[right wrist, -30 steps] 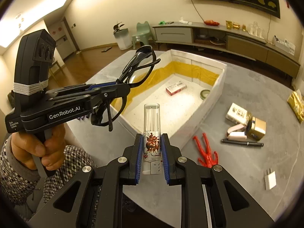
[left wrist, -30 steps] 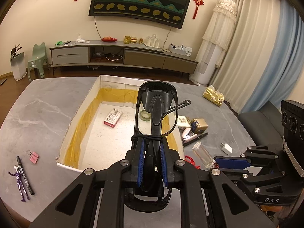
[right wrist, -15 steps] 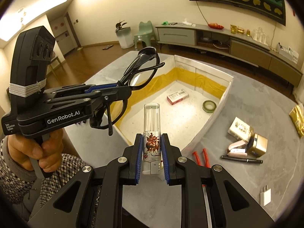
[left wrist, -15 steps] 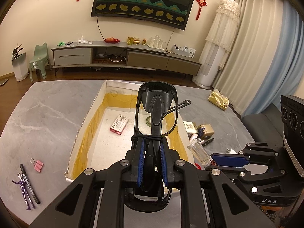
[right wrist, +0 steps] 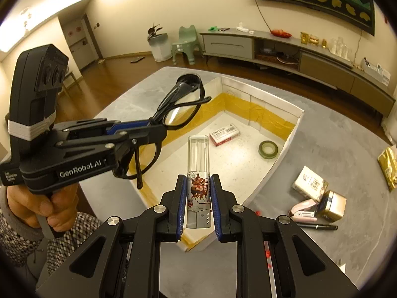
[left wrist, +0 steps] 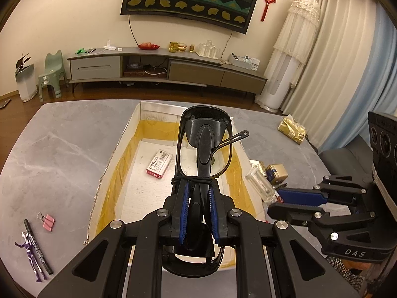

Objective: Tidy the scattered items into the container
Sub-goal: 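Lift and carry the glasses and vial over the open white box with both grippers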

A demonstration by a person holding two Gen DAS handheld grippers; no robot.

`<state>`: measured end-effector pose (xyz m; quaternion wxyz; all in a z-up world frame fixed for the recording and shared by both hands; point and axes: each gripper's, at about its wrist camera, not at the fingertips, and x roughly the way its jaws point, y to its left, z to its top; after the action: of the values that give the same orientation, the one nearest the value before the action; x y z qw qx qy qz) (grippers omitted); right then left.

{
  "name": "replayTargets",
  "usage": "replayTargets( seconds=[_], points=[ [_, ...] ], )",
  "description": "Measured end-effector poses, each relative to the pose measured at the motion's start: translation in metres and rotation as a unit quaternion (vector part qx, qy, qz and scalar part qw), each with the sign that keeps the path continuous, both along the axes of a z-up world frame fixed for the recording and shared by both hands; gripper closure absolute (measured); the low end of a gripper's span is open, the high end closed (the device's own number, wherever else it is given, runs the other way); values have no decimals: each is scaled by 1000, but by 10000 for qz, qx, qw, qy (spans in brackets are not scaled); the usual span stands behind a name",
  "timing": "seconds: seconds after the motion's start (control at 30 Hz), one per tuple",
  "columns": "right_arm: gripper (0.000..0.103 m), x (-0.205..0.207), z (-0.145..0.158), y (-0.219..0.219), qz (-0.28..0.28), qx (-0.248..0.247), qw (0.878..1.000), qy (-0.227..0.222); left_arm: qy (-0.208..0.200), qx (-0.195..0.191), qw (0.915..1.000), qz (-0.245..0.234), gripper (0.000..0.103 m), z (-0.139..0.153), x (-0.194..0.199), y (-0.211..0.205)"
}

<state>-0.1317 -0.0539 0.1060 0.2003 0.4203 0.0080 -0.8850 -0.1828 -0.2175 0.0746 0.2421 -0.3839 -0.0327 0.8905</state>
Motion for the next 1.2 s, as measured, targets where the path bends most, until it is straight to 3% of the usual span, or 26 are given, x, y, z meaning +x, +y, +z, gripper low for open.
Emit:
replayTargets(
  seconds=[1.2],
  points=[
    [83, -91, -25, 9, -186, 176, 9984, -510, -689, -541, 9961, 114, 87, -42, -46, 0]
  ],
)
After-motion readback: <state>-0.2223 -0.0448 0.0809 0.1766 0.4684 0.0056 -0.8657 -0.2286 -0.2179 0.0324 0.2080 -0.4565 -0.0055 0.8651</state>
